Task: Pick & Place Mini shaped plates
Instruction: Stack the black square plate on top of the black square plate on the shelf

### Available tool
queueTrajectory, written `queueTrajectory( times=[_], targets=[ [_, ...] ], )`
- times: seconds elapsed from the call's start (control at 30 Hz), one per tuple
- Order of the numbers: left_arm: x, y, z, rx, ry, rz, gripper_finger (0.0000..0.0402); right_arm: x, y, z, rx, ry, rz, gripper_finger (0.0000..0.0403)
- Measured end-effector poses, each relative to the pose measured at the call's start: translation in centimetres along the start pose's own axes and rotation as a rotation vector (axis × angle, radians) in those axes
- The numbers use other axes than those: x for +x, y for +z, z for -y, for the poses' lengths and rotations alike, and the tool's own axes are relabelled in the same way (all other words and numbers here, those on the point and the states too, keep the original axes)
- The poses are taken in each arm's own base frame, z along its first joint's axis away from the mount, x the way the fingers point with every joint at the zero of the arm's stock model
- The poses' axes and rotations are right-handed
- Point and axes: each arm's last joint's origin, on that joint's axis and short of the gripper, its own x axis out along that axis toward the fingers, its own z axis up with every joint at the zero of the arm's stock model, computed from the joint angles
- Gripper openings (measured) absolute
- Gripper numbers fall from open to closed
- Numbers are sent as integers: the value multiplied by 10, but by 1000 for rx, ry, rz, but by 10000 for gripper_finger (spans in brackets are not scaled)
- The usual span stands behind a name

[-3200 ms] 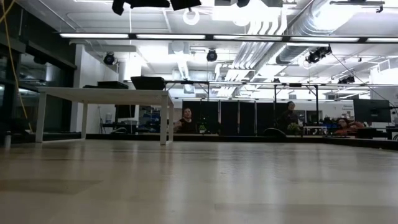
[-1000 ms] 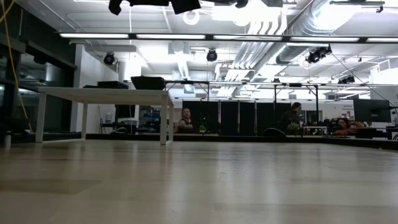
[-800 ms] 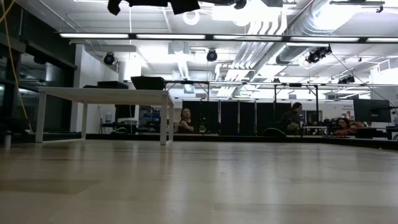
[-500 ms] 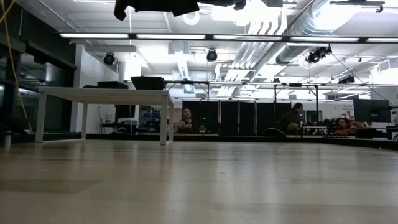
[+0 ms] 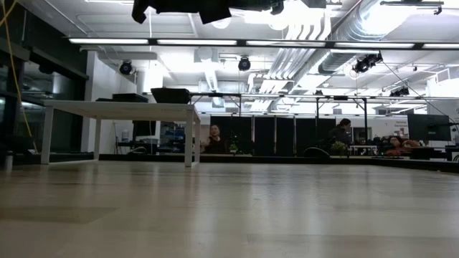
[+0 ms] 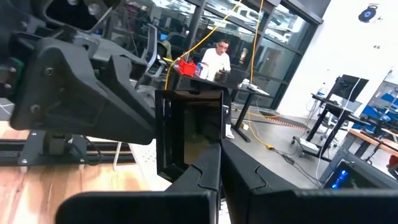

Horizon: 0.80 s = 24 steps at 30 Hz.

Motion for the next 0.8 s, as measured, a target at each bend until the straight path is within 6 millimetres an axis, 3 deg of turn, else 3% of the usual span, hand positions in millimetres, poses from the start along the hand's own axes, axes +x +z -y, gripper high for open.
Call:
queueTrajectory(
  times=[0.3,0.57,0.8],
  targets=[
    [0,0,-1,0,17,5,65,0,0,0,4,9,4,0],
    [0,0,-1,6,18,3,7,0,0,0,3,9,4,0],
    [0,0,-1,8,18,2,9,0,1,0,4,13,6,0]
  ],
)
